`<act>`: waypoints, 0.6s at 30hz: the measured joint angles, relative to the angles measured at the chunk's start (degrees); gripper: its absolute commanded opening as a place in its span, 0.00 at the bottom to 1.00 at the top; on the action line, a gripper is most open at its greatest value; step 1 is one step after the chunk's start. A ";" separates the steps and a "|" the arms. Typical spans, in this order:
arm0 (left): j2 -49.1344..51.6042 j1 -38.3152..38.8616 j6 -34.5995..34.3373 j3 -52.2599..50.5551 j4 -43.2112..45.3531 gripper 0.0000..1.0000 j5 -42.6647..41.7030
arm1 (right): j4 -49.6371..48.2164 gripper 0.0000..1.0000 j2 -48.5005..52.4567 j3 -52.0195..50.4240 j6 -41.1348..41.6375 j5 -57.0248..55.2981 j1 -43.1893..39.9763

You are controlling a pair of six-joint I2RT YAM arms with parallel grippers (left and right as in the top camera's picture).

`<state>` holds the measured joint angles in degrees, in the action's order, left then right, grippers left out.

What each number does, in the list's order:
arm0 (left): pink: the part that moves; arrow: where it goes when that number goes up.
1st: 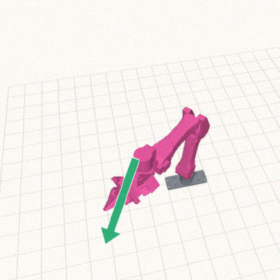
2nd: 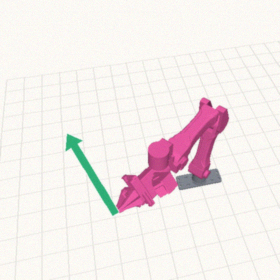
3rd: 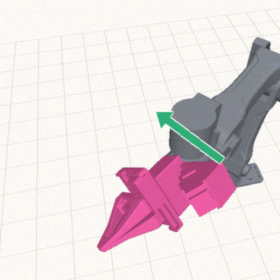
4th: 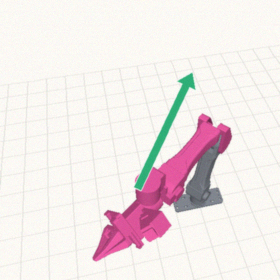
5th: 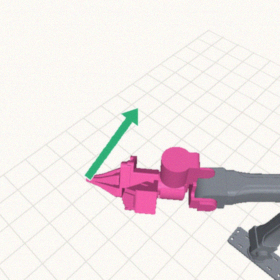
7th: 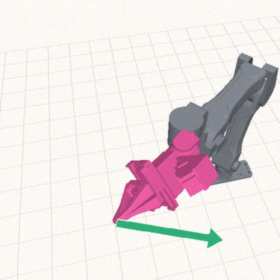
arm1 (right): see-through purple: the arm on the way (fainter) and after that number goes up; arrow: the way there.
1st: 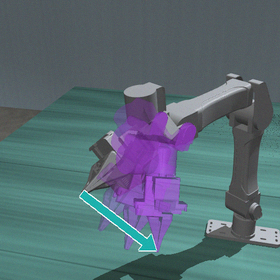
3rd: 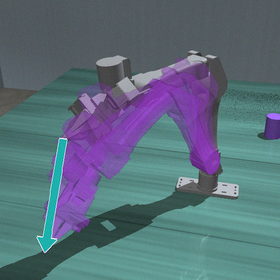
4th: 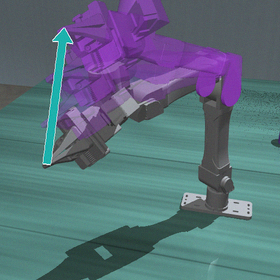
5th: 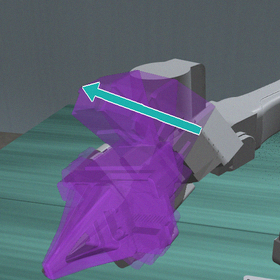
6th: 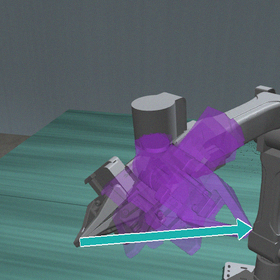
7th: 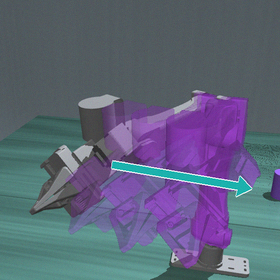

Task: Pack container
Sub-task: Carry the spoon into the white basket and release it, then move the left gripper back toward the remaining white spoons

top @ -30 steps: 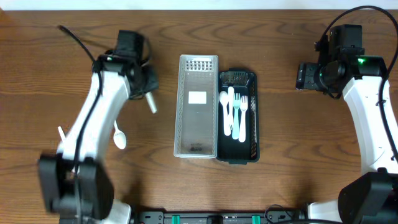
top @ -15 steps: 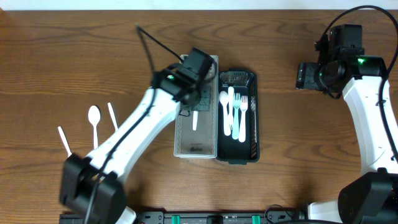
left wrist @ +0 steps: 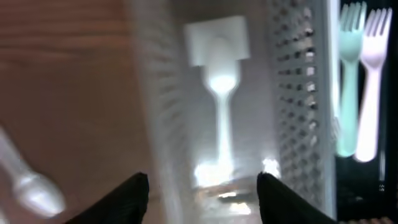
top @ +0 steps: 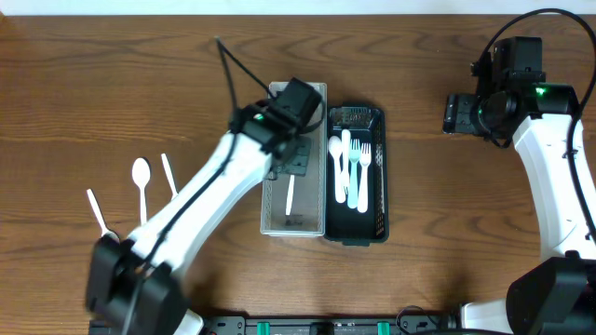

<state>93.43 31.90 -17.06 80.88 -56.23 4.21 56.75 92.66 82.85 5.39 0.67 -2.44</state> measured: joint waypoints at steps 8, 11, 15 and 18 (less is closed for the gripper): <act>-16.94 -18.34 -0.81 0.79 -9.57 0.77 5.09 | 0.00 0.78 0.00 -0.04 0.00 0.00 0.00; -18.97 -27.04 -0.85 0.76 -9.73 0.77 5.01 | -0.04 0.78 0.00 -0.07 0.00 0.00 0.00; -17.16 -35.91 1.40 -1.29 -7.04 0.77 0.87 | -0.02 0.78 0.00 -0.09 0.00 0.00 0.00; -12.46 -39.82 2.93 -4.09 -4.81 0.78 -2.64 | 0.02 0.78 0.00 -0.09 0.00 0.00 0.00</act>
<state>80.97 -7.92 -14.13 76.79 -61.04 1.56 56.77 92.66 82.76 5.39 0.67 -2.44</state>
